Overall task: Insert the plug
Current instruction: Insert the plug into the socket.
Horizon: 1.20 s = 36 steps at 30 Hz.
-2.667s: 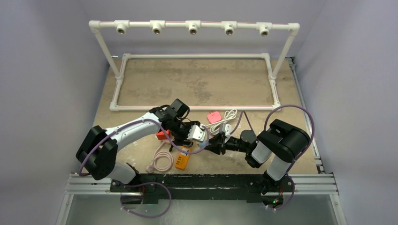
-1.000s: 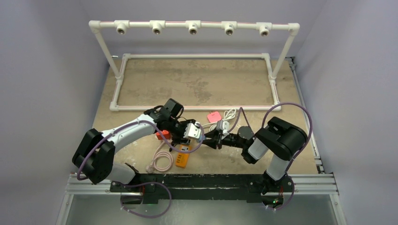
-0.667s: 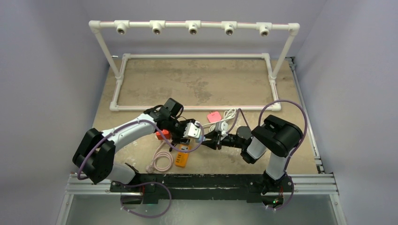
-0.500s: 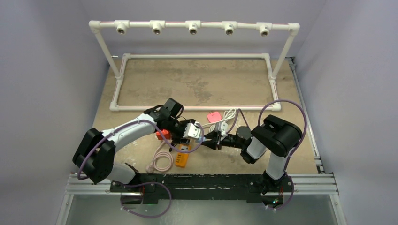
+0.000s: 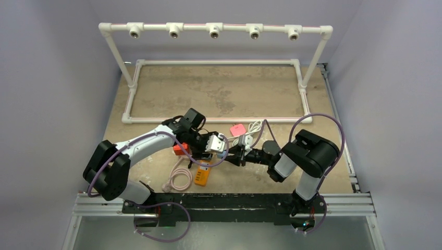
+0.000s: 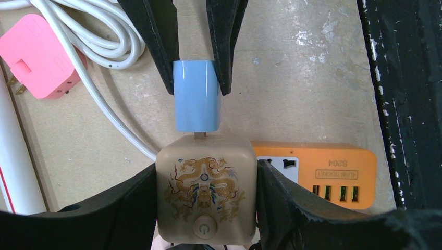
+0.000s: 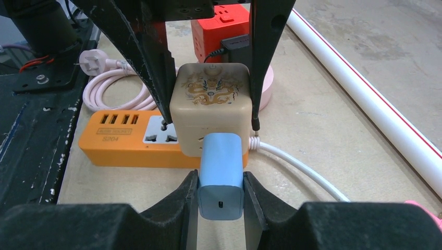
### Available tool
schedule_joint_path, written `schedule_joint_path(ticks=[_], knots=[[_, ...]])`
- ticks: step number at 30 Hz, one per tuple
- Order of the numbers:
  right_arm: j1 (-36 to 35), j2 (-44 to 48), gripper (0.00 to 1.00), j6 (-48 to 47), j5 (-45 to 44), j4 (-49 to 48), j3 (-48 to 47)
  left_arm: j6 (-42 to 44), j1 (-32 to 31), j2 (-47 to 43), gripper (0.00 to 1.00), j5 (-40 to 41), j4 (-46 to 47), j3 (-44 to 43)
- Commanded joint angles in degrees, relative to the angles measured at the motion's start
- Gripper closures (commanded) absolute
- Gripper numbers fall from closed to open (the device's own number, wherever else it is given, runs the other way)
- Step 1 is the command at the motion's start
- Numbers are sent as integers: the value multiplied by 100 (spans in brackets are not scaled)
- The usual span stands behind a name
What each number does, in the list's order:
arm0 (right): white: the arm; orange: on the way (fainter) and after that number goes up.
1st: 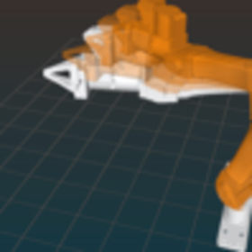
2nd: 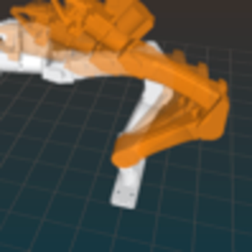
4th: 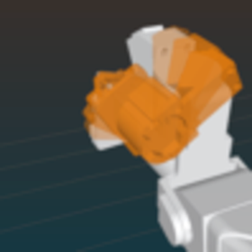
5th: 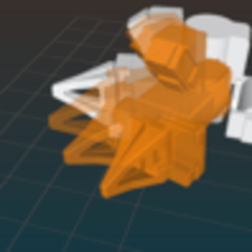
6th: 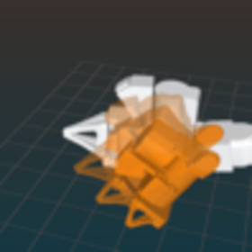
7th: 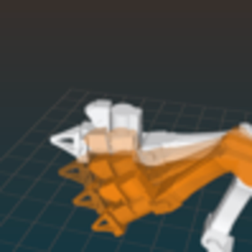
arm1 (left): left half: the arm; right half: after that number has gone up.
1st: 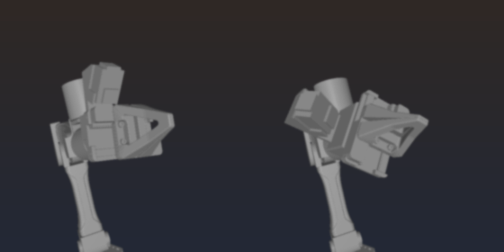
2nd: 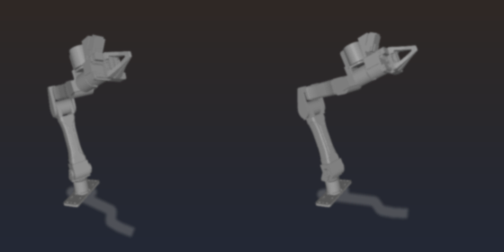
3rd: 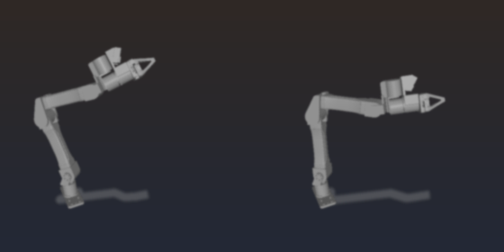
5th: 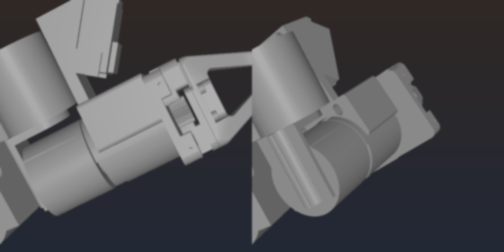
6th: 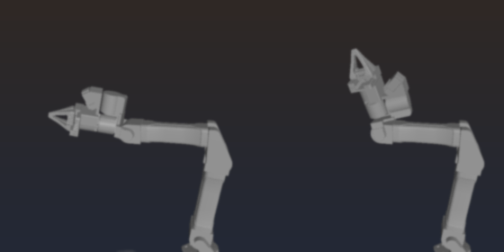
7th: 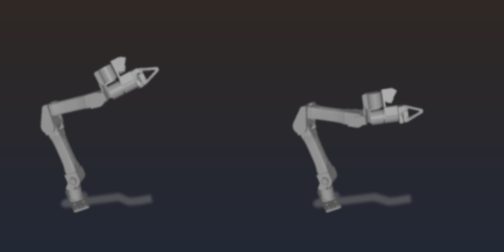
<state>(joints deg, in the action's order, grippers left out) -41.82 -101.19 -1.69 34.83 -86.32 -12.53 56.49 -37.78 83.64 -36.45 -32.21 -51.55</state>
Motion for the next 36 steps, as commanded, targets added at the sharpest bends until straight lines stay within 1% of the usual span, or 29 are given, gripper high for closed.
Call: schedule_joint_path(ticks=[1,6,11,21,31,36], knots=[[-286,103,100,24,143,-1578,-159,-208,-151,287,91,331,254,187],[-298,-260,100,125,256,-1807,-255,-23,-154,136,100,339,215,353],[-303,-415,100,125,279,-1930,-305,120,-151,87,100,331,186,451],[-388,-157,100,57,273,-1575,-394,166,-154,289,100,289,251,439],[-667,-471,100,125,217,-1709,-602,124,-152,233,100,206,453,640],[-750,-271,100,82,142,-1350,-763,143,-159,257,100,144,526,644]])
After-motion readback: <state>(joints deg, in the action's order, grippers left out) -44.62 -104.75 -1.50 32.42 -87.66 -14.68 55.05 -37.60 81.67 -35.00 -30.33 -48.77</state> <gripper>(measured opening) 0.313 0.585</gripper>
